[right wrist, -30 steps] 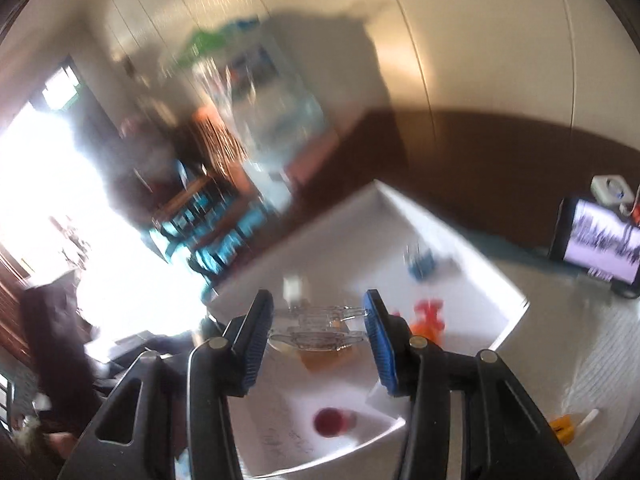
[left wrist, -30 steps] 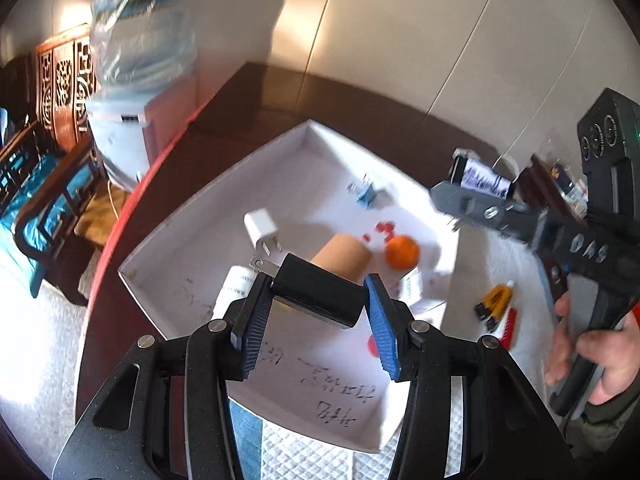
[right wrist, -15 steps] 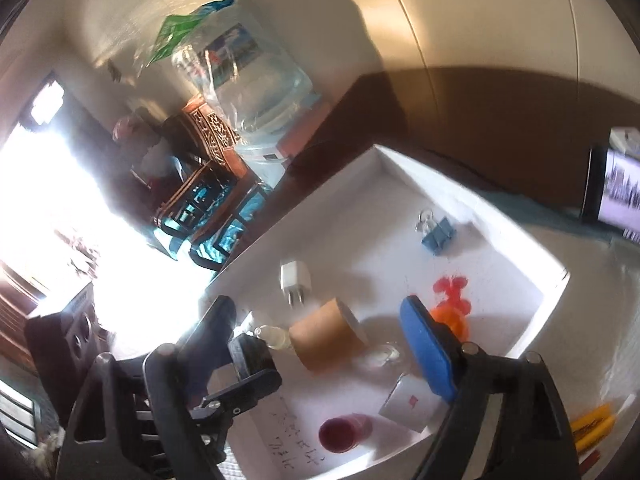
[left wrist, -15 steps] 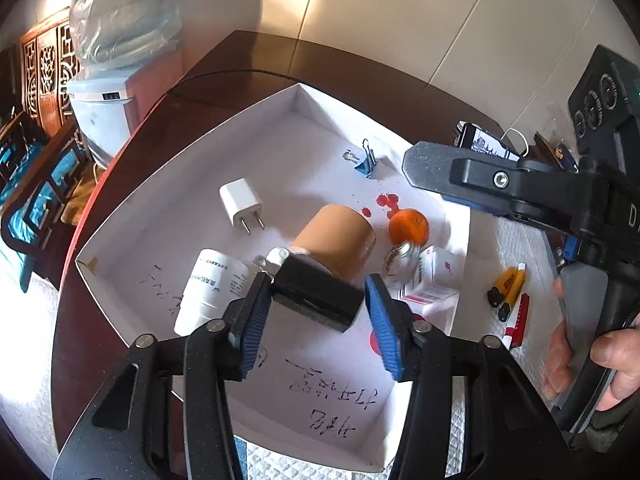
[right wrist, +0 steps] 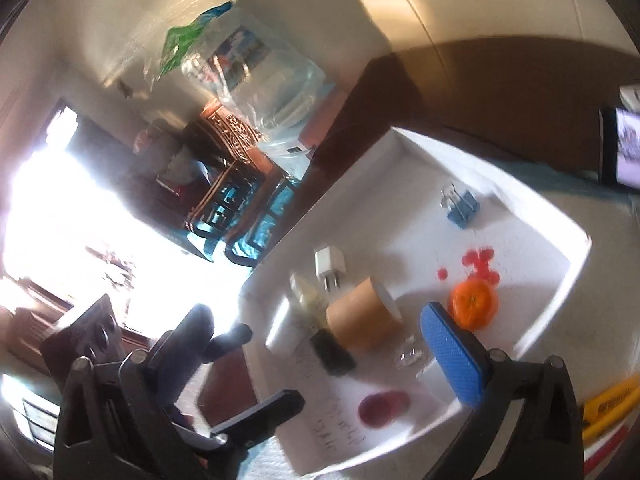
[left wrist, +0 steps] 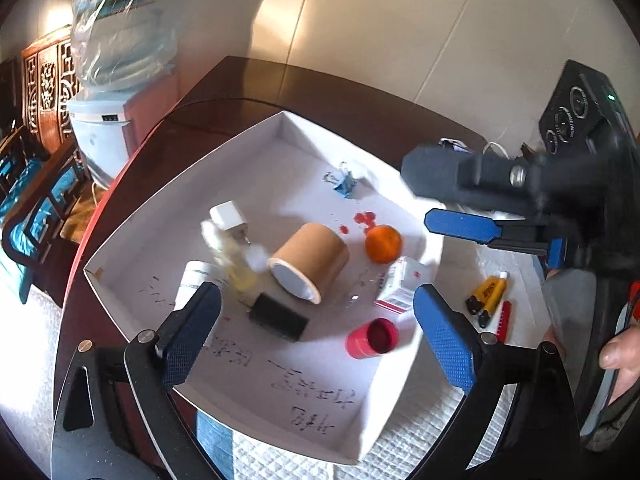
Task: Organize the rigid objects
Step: 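Move both open grippers back over the lighters and marker on the pad, then grasp the red lighter with the right gripper, then grasp a yellow lighter with the left gripper while the right holds the red lighter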
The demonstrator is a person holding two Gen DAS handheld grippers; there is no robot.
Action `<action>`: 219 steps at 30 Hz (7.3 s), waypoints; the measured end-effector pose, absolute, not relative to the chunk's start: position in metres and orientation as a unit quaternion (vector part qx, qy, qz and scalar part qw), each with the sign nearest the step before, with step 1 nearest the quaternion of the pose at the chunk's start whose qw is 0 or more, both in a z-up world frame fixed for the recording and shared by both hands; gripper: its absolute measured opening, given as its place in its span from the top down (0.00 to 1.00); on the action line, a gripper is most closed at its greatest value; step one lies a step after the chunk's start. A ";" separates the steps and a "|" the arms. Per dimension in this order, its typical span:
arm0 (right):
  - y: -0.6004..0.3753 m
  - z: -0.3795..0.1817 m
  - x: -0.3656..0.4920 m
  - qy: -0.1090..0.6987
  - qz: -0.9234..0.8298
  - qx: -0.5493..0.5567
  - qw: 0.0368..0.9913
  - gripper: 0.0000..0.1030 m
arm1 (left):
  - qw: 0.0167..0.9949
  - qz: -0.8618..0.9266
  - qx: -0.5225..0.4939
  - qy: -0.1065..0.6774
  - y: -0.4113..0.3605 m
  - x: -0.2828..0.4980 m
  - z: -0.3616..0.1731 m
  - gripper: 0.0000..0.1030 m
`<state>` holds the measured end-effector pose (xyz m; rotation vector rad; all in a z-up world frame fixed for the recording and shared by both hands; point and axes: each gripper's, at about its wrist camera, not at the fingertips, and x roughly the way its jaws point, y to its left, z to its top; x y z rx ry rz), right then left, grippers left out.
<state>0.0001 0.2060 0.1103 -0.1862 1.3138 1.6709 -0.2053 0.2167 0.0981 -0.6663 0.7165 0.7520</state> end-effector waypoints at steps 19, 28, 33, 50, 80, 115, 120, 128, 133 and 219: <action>0.075 0.209 0.077 0.377 0.775 0.134 0.489 0.00 | 0.856 0.260 -0.276 0.352 0.156 -0.148 0.114 0.05; 0.011 0.208 0.123 0.362 0.717 0.128 0.581 0.00 | 0.879 0.167 -0.242 0.375 0.111 -0.102 0.099 0.05; -0.016 0.186 0.132 0.371 0.673 0.085 0.634 0.00 | 0.881 0.140 -0.184 0.412 0.077 -0.075 0.067 0.05; -0.040 0.169 0.154 0.389 0.654 0.058 0.647 0.00 | 0.855 0.228 -0.131 0.448 0.052 -0.035 0.006 0.00; 0.020 0.064 0.117 0.450 0.576 -0.175 0.660 0.00 | 0.866 0.257 -0.151 0.401 0.074 -0.090 0.062 0.03; 0.011 0.037 0.135 0.501 0.542 -0.170 0.653 0.79 | 0.845 0.210 -0.143 0.470 0.111 -0.031 0.054 0.43; 0.015 0.039 0.120 0.495 0.562 -0.174 0.639 0.78 | 0.842 0.210 -0.162 0.469 0.120 -0.025 0.053 0.43; 0.013 0.037 0.120 0.471 0.530 -0.172 0.683 0.28 | 0.850 0.230 -0.197 0.431 0.126 -0.051 0.069 0.43; -0.018 0.063 0.140 0.434 0.507 -0.097 0.738 0.27 | 0.852 0.240 -0.219 0.410 0.133 -0.068 0.078 0.43; 0.019 0.029 0.140 0.481 0.516 -0.216 0.675 0.84 | 0.845 0.178 -0.108 0.493 0.103 0.019 0.033 0.83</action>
